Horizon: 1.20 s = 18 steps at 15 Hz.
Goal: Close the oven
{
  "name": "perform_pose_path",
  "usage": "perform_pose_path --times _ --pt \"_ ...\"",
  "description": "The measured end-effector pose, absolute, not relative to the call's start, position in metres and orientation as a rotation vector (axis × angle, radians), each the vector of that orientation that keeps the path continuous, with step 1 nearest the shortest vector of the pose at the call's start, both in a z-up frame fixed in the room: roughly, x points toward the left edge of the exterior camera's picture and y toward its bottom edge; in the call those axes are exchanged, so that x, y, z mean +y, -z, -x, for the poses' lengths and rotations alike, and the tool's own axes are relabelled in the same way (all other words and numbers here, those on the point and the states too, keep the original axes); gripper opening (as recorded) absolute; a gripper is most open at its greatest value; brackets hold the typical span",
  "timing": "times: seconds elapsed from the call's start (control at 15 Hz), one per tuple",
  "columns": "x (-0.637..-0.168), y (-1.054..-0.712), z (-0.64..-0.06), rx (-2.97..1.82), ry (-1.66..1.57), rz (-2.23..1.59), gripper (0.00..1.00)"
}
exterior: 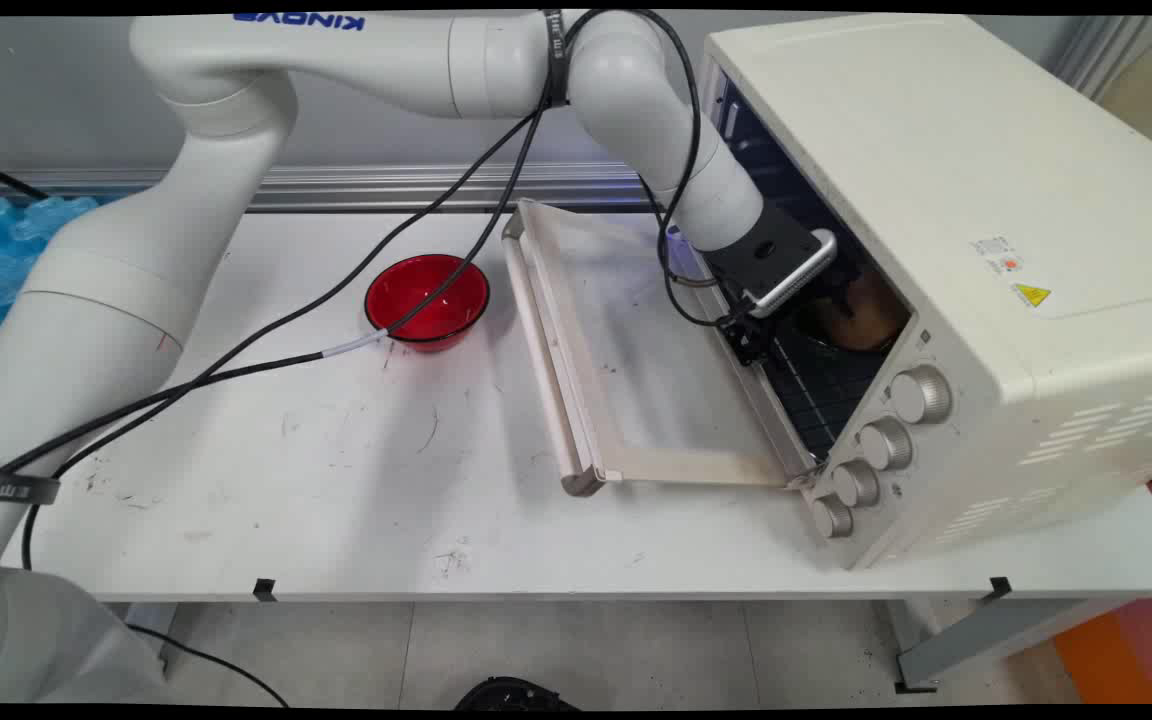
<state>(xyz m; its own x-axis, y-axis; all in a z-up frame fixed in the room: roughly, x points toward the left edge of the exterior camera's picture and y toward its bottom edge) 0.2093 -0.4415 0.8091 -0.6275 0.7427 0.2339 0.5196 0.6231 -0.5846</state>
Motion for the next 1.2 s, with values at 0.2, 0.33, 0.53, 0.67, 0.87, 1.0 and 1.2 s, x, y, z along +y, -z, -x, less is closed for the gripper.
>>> perform_pose_path --times 0.2,0.33,0.53,0.67,0.87,1.0,1.2 --pt "-0.437 -0.814 -0.216 -2.386 -0.656 0.987 1.0" --pt "-0.433 -0.819 -0.221 -2.389 -0.658 0.952 1.0" --pt "-0.426 -0.827 -0.231 -2.397 -0.653 0.897 1.0" --pt "-0.418 -0.833 -0.239 -2.404 -0.644 0.86 1.0" --pt "-0.409 -0.841 -0.251 -2.414 -0.63 0.809 1.0" --pt "-0.402 -0.847 -0.259 -2.424 -0.62 0.763 1.0" --pt "-0.394 -0.858 -0.272 -2.44 -0.608 0.669 1.0"
